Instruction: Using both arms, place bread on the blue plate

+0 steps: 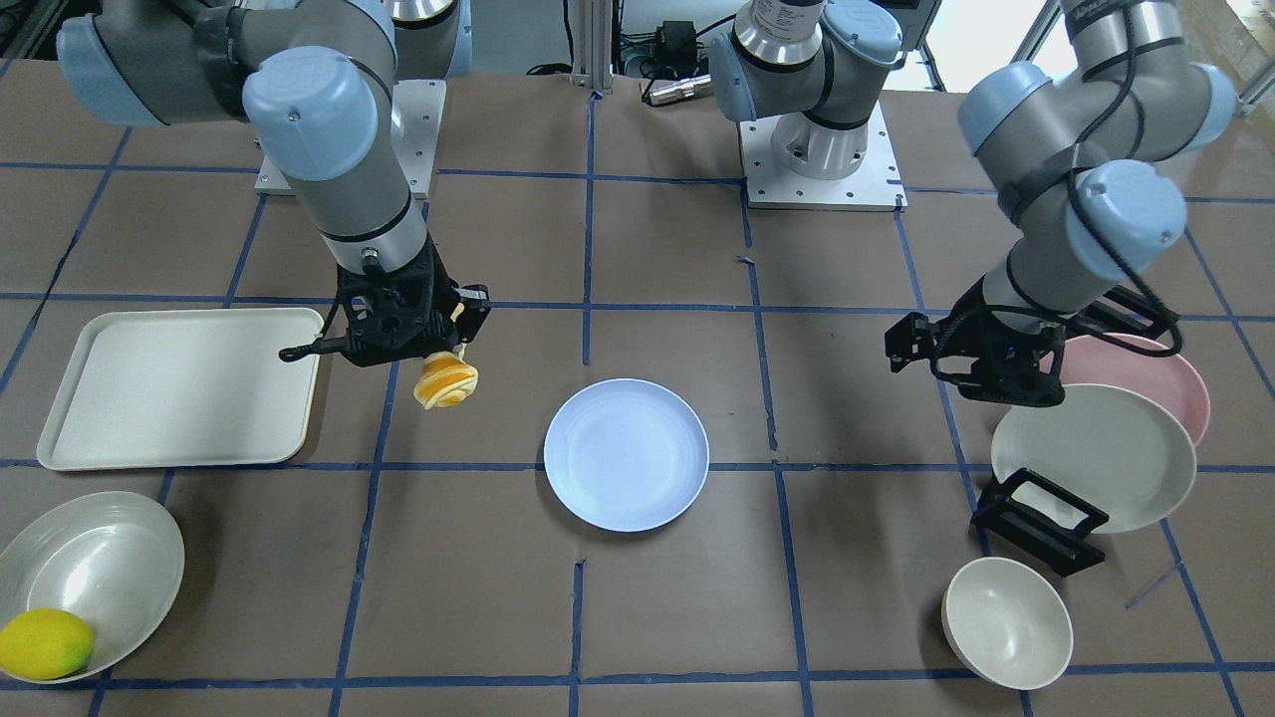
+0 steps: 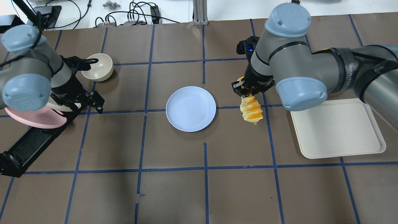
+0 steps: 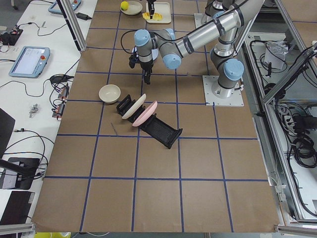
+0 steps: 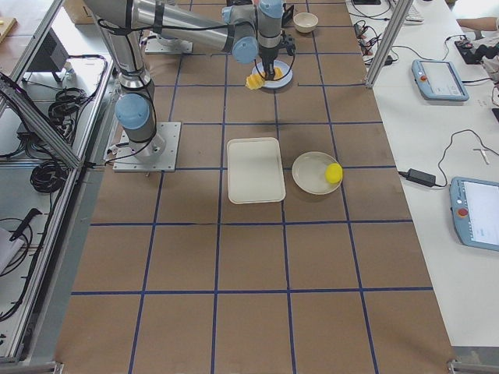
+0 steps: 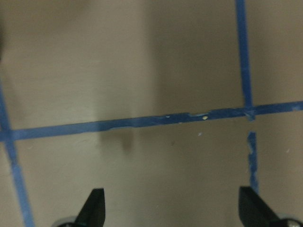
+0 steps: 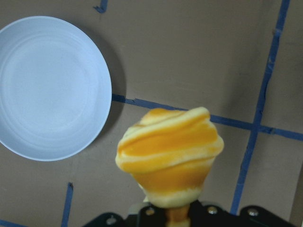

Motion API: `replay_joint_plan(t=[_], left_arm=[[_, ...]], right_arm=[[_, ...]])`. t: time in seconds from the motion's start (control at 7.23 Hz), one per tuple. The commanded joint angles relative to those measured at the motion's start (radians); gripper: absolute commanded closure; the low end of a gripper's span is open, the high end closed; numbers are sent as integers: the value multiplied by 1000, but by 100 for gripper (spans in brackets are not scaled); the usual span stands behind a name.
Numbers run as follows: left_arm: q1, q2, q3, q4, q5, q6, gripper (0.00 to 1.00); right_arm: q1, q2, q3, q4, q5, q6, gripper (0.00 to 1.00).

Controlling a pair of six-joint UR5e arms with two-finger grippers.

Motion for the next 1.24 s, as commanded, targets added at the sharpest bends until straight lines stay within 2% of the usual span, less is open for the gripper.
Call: replay_joint_plan(t=[0.0, 0.14, 0.28, 0.41, 0.69, 0.83, 1.11], left_arm=[[-9, 73, 241, -371, 8, 8, 0], [-22, 126, 257, -401, -54, -10, 0], [-77, 120, 234, -368, -93, -151, 0], [-157, 97, 236, -247, -87, -247, 0], [-184, 94, 233, -219, -109, -265, 0], [-187, 98, 230, -219, -136, -265, 0], [-185, 129, 231, -219, -132, -271, 0]], right_arm=[[73, 81, -46, -79, -1, 55, 91], [128, 146, -68, -146, -63, 120, 91], [203, 215, -98, -215, -172, 179, 90], [255, 268, -143, -224, -218, 213, 90], [276, 351, -233, -222, -228, 281, 90], [283, 374, -249, -227, -224, 287, 90], [291, 417, -247, -273, -225, 327, 90]])
